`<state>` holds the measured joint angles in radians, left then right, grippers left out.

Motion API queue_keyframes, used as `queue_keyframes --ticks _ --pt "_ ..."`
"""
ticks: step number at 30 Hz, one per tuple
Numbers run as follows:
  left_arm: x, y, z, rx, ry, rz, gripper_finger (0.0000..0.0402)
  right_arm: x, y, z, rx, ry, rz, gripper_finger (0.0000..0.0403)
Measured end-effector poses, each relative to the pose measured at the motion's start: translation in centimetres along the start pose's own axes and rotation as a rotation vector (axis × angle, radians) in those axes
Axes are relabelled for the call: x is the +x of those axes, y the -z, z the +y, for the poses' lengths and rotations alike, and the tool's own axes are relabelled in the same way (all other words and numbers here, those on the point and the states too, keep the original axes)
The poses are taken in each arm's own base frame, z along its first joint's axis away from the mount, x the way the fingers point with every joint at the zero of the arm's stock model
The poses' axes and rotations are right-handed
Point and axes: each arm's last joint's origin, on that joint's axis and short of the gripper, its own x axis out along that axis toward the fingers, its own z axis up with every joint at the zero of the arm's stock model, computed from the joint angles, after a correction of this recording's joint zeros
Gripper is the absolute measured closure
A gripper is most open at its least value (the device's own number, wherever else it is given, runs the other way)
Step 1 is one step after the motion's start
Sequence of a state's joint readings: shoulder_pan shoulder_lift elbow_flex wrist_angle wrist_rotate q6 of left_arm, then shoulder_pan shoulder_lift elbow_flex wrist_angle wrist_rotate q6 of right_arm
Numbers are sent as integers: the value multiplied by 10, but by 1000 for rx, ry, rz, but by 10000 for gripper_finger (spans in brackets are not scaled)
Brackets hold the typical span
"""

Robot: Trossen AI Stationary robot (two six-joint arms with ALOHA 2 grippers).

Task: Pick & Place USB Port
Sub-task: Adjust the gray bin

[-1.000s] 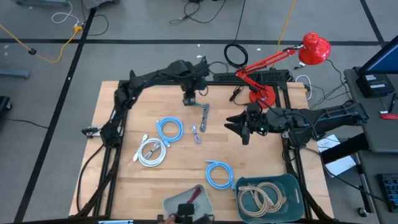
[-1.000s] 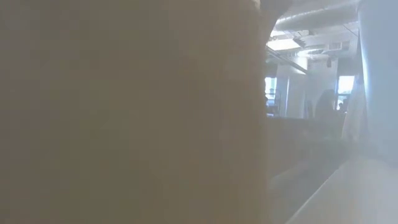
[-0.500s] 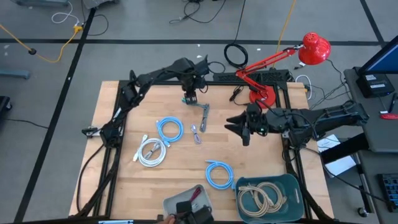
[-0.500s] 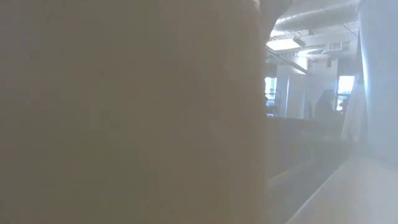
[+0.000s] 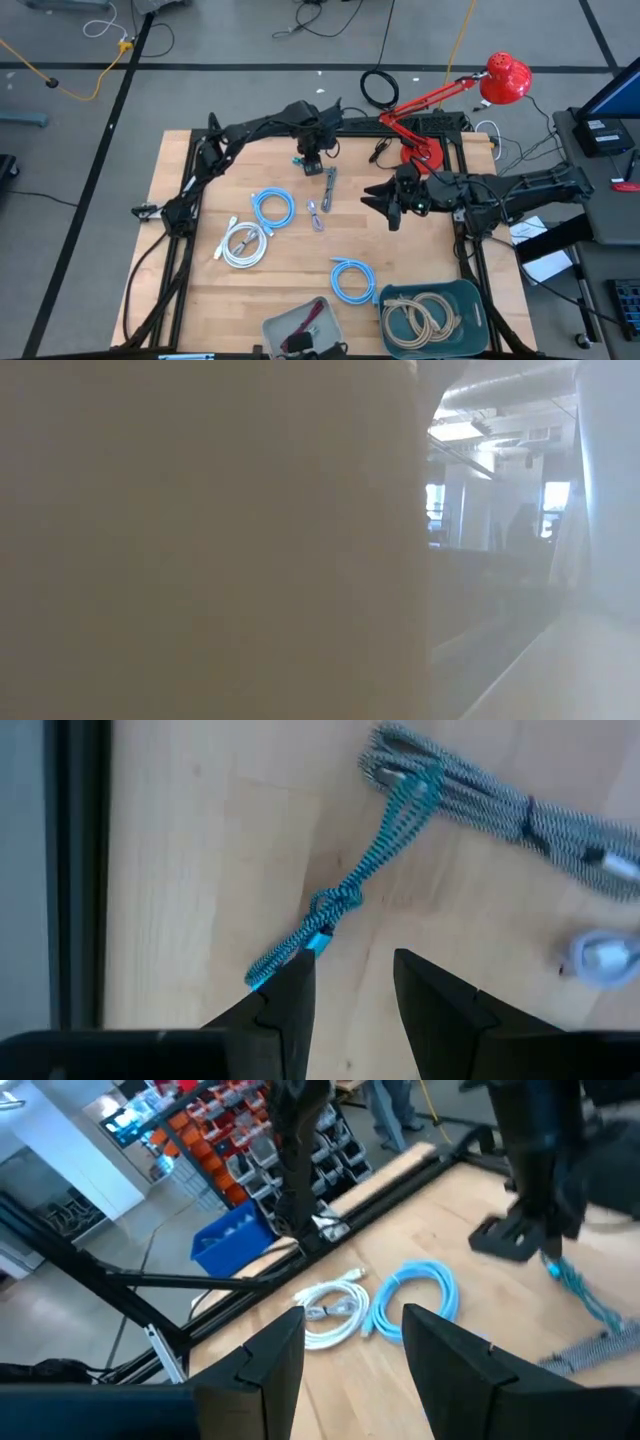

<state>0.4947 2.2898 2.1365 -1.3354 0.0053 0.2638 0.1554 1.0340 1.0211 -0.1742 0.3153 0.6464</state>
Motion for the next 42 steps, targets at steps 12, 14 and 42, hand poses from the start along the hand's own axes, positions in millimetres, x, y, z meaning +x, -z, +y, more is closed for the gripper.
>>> queue_keyframes --ticks 12,14,42 --pt "-25 -1 22 -346 142 -199 261 7 15 -9 98 -9 29 238" --pt "-18 0 29 -540 163 -158 261 7 16 -10 97 -9 31 238" --pt "47 5 42 -1320 277 195 349 1 17 1 60 -78 17 238"
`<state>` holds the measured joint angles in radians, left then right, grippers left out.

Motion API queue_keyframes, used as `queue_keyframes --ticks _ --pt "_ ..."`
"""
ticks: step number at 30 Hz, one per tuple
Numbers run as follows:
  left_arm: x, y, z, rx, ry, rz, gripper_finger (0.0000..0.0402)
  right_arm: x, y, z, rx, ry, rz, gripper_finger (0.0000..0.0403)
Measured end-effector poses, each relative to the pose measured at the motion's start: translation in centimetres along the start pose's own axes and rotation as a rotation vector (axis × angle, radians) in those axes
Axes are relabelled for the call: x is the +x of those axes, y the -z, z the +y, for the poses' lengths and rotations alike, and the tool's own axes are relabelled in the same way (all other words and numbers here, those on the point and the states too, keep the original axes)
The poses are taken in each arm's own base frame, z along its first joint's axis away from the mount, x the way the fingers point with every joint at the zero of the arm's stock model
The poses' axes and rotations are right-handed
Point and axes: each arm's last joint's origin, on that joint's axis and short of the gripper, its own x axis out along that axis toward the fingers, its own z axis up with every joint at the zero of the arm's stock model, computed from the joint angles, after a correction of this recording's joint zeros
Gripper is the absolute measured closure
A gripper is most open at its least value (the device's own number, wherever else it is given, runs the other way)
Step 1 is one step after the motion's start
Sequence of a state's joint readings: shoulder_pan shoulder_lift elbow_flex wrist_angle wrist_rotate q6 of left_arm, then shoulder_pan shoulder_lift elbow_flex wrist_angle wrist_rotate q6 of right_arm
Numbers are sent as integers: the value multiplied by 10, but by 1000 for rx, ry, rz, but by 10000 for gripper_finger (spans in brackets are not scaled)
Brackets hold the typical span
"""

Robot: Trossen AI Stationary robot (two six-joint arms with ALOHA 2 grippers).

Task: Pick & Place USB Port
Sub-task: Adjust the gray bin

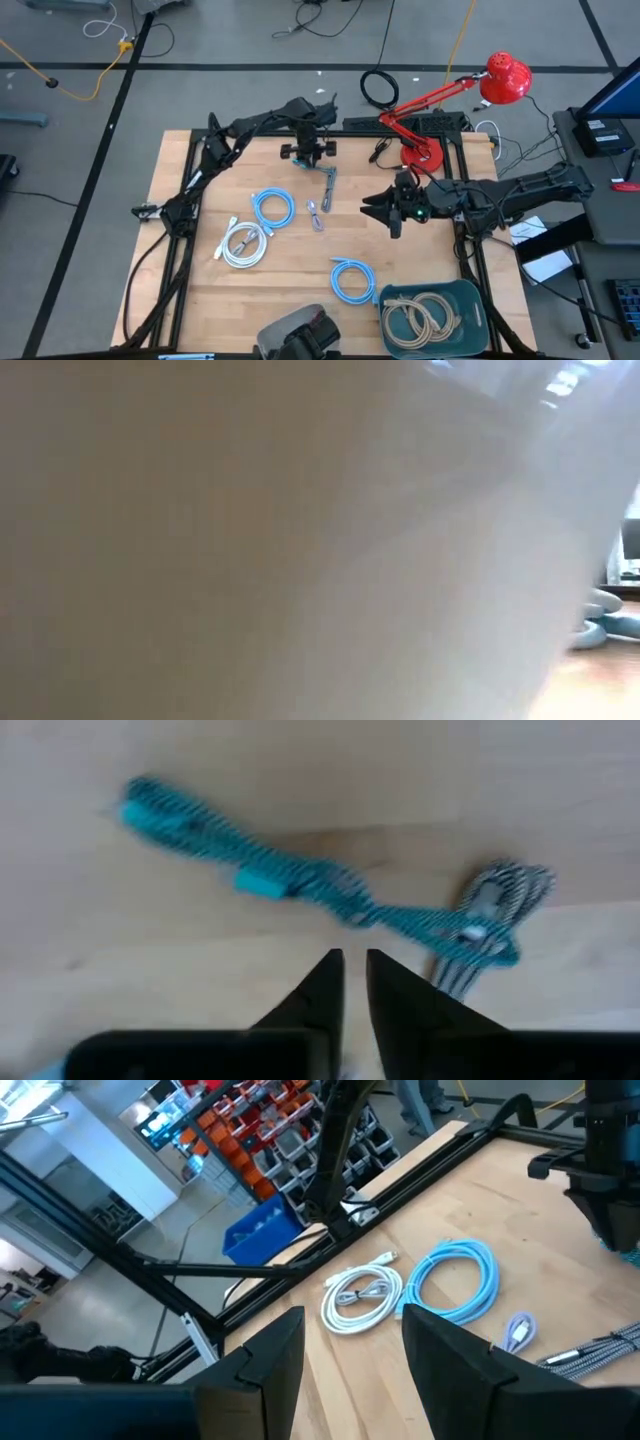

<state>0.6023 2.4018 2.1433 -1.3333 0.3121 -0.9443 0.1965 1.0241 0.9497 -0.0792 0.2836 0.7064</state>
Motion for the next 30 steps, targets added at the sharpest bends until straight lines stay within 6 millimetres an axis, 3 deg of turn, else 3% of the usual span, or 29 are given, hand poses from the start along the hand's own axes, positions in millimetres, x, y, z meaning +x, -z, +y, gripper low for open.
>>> queue_keyframes --ticks 11,21,25,30 --pt "-8 -11 3 145 71 -17 280 0 0 0 -5 0 0 238" --pt "-76 -4 -7 347 101 -286 278 0 0 0 -1 1 -3 238" --pt "-93 7 -14 387 187 -319 304 0 0 0 8 1 -3 238" --pt "-86 25 -21 483 181 -241 389 0 0 0 15 -1 0 238"
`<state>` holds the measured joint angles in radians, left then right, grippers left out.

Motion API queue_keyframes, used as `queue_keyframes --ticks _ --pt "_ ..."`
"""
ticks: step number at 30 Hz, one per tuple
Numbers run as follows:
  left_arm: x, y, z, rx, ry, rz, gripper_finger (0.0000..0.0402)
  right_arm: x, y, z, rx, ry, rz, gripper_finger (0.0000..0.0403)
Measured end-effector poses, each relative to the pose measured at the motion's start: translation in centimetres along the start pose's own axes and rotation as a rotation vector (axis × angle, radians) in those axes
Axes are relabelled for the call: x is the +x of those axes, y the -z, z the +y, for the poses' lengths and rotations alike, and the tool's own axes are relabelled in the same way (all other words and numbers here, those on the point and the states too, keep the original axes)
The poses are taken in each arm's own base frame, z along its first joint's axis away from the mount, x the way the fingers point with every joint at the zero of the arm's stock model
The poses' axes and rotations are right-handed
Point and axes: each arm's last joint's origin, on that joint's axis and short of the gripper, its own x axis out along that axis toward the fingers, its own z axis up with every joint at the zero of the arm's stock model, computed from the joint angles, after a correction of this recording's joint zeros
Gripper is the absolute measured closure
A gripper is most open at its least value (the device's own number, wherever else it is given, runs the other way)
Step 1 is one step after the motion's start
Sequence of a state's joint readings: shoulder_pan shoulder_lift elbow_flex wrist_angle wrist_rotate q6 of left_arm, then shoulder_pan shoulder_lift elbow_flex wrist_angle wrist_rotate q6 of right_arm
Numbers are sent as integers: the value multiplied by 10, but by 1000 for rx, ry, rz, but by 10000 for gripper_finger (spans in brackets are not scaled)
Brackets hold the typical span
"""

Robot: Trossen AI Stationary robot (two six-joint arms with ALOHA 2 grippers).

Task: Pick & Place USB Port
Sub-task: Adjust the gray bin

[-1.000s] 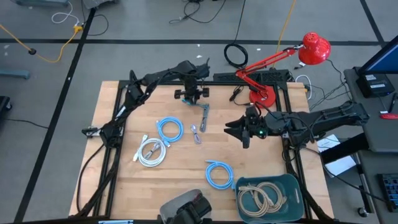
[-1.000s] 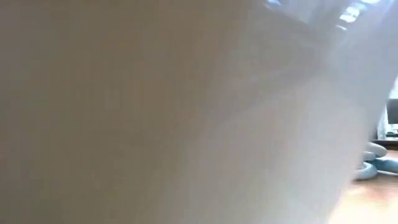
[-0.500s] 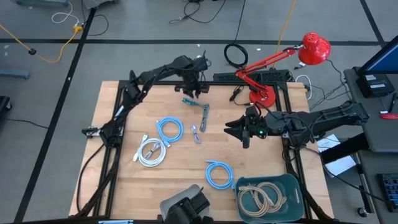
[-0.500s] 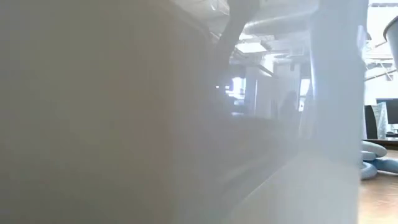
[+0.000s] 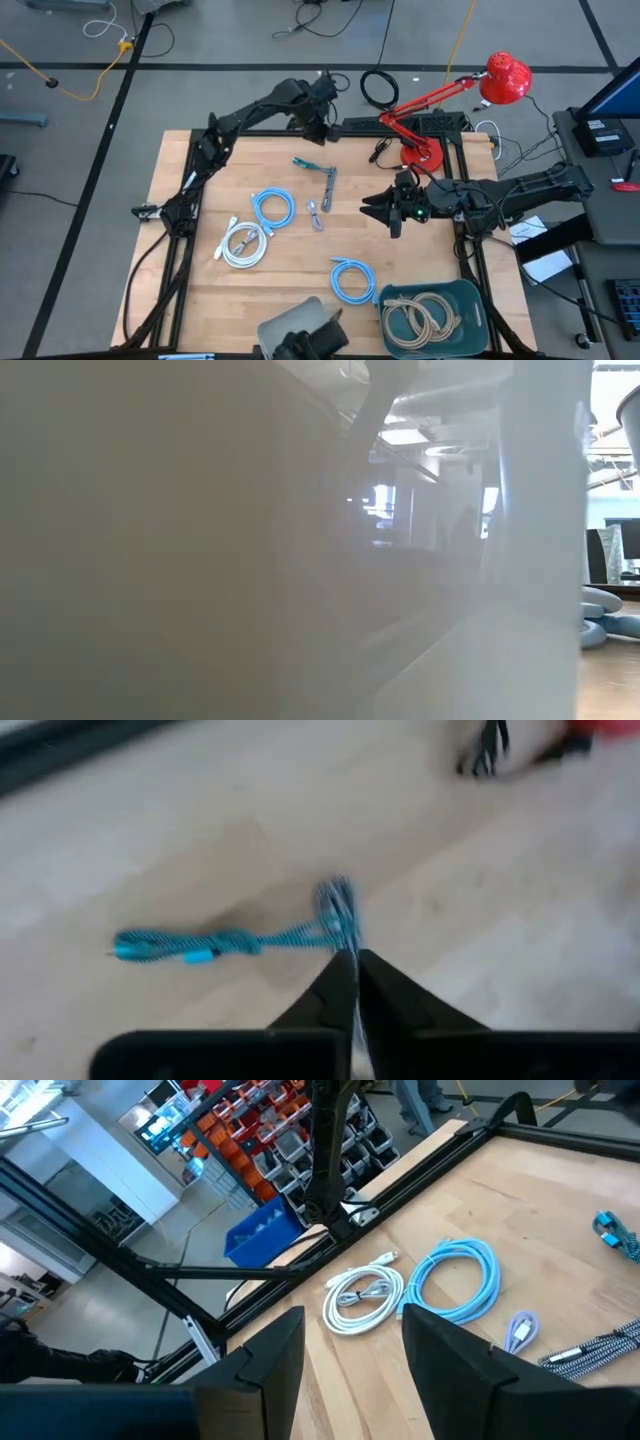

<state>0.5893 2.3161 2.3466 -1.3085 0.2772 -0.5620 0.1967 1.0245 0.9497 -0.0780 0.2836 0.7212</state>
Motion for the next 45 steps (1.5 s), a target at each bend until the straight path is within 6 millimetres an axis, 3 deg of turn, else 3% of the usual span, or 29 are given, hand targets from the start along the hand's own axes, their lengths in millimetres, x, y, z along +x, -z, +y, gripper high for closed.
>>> queue_keyframes --ticks 5,10,17,22,29,37,41,45 --pt "9 41 -29 133 -84 159 399 0 0 0 7 -12 12 238" --pt "11 114 -92 394 -186 188 400 -2 0 1 19 -32 29 238" --pt "19 210 -173 549 -34 79 400 -4 4 6 24 -102 81 238" --pt "22 260 -207 497 89 22 401 -16 8 16 42 -253 199 238" --pt "21 294 -224 307 117 -79 401 -56 22 31 -44 -474 406 238" --pt "20 326 -235 223 150 -143 401 -114 21 33 -196 -554 334 238" --pt "26 336 -237 246 154 -168 401 -125 16 30 -241 -527 246 238" --pt "51 350 -233 273 148 -103 401 -127 15 28 -260 -512 217 238"
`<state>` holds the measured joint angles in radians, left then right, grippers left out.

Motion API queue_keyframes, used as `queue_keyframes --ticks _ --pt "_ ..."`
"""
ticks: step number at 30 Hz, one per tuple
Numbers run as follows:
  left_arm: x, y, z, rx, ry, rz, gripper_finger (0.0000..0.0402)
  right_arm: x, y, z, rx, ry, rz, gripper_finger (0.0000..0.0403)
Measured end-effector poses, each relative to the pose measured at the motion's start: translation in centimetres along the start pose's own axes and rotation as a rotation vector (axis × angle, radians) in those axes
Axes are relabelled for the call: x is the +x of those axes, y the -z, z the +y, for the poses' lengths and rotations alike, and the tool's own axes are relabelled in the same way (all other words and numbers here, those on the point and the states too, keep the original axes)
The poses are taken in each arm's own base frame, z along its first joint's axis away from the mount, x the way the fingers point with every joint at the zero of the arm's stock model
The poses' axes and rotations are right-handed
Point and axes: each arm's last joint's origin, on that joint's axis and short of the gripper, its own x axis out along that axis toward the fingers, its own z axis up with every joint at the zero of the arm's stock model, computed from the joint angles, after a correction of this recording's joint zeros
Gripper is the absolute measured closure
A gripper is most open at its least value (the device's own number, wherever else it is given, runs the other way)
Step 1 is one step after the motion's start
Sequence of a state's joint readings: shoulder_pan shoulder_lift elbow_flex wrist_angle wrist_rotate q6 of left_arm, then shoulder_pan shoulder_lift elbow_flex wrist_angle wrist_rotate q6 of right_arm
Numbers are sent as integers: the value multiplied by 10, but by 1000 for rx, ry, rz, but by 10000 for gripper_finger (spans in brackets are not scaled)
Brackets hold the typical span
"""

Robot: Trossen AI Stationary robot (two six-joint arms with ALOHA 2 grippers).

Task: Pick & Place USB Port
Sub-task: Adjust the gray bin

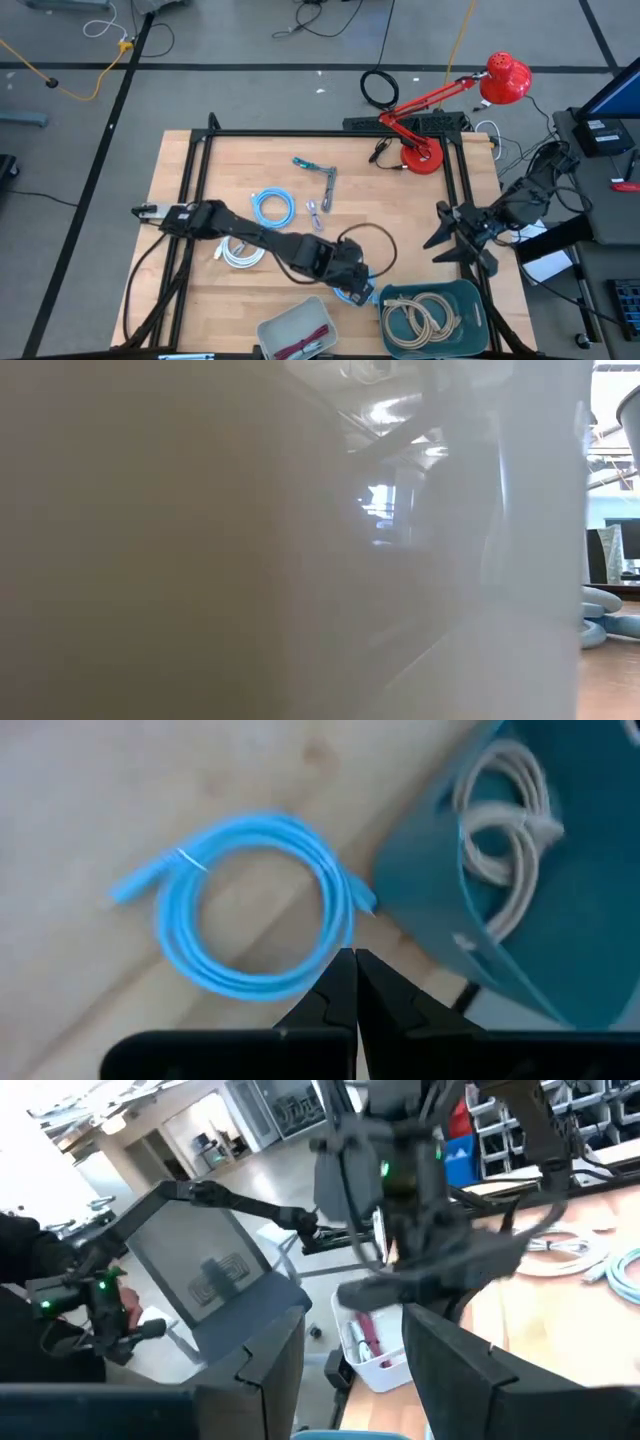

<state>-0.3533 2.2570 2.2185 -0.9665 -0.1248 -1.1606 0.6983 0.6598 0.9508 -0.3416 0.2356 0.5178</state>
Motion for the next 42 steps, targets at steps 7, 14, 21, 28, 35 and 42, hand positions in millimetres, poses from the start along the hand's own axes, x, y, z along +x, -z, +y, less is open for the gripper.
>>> queue_keyframes --ticks 7,14,21,28,35,42 --pt "46 37 3 -24 137 113 401 4 1 0 -7 7 11 238" --pt "40 77 -8 20 172 232 401 5 2 0 -9 10 17 238" --pt "34 103 -16 14 184 286 401 5 2 0 -22 13 14 238" --pt "26 140 -14 -2 95 384 401 5 2 0 -19 11 12 238" --pt "18 167 0 -80 -124 415 402 5 -1 2 -20 -2 -11 238" --pt "20 181 18 -122 -283 543 402 5 -1 2 -28 -7 -18 238"
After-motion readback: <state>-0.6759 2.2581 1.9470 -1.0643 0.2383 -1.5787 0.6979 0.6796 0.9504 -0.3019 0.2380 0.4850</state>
